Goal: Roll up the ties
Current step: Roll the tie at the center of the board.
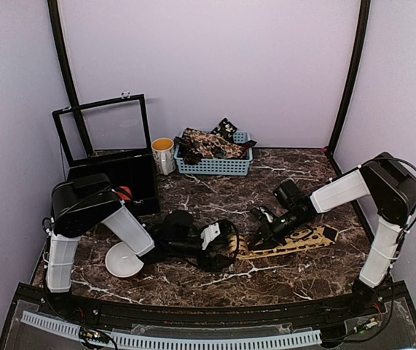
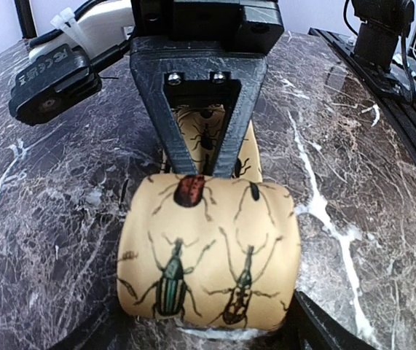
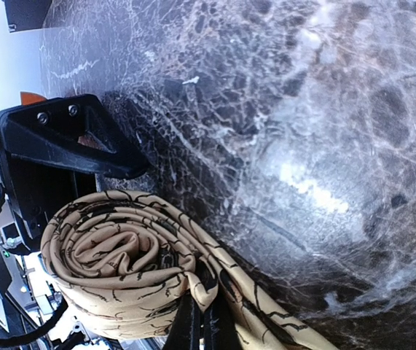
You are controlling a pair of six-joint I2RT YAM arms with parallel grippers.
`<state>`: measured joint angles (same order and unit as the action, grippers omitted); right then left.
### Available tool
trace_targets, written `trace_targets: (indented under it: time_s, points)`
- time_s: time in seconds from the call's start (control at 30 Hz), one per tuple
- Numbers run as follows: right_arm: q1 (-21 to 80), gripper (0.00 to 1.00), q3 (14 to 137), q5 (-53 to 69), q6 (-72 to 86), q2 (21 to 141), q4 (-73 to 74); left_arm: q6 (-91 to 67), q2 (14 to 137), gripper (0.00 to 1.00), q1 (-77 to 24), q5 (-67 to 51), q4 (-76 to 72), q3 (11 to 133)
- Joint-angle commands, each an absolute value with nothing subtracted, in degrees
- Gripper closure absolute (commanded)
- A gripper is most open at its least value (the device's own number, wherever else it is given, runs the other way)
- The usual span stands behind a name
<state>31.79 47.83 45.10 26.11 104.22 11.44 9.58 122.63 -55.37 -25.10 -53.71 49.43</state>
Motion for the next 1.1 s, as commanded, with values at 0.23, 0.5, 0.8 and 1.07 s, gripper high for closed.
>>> trace_targets:
  time_s: [0.23, 0.5, 0.8, 1.07]
  points:
    - [32.1, 1.00, 47.8, 37.9, 26.2, 106.6, 14.7, 6.0, 127.9, 0.35, -57.8, -21.4, -54.0, 56.1]
    - [32.0, 0.71, 47.8, 39.5, 29.1, 98.2, 16.5, 12.0, 121.5, 0.72, -57.5, -21.5, -43.0, 49.7]
    - [34.6, 0.50, 53.1, 46.3, 34.5, 95.5, 16.9, 13.7, 120.7, 0.70, -57.6, -19.8, -37.3, 50.6]
    - [39.1, 0.51, 54.3, 44.8, 38.1, 100.4, 13.5, 13.5, 120.8, 0.68, -57.6, -19.6, -36.7, 51.3]
